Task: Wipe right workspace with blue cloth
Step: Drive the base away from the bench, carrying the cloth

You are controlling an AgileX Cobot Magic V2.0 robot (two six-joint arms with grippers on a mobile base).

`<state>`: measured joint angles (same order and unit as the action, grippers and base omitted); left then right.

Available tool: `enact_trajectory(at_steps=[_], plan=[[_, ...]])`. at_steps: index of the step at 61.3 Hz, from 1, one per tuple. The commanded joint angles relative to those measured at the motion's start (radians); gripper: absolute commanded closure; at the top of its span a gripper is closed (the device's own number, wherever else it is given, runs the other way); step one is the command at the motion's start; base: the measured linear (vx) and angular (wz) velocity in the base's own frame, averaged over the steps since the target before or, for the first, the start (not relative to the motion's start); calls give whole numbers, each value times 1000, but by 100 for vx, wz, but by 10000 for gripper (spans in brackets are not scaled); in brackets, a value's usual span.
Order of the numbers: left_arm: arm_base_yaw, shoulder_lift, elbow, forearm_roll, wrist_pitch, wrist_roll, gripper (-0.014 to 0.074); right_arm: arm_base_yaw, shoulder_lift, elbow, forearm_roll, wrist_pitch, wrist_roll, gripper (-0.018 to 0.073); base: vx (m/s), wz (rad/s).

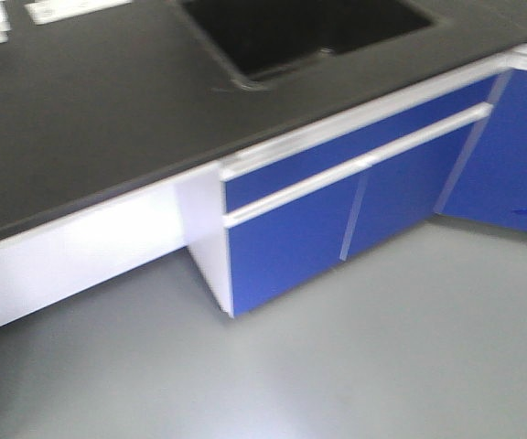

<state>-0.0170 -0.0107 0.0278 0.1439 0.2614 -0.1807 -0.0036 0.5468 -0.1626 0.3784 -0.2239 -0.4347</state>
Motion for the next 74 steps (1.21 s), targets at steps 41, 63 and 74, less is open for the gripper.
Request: enact_trajectory(at_steps=[41,63,74], plan=[[-6,-16,30,1,-78,-8,602,-3,8,-31,-8,-83,-6,561,-23,-47],[-6,-16,30,1,-78,-8,602,-3,8,-31,-8,-83,-6,560,-18,-36],[-6,-16,30,1,-78,-8,602,-3,8,-31,-8,-83,-6,559,-15,-29]])
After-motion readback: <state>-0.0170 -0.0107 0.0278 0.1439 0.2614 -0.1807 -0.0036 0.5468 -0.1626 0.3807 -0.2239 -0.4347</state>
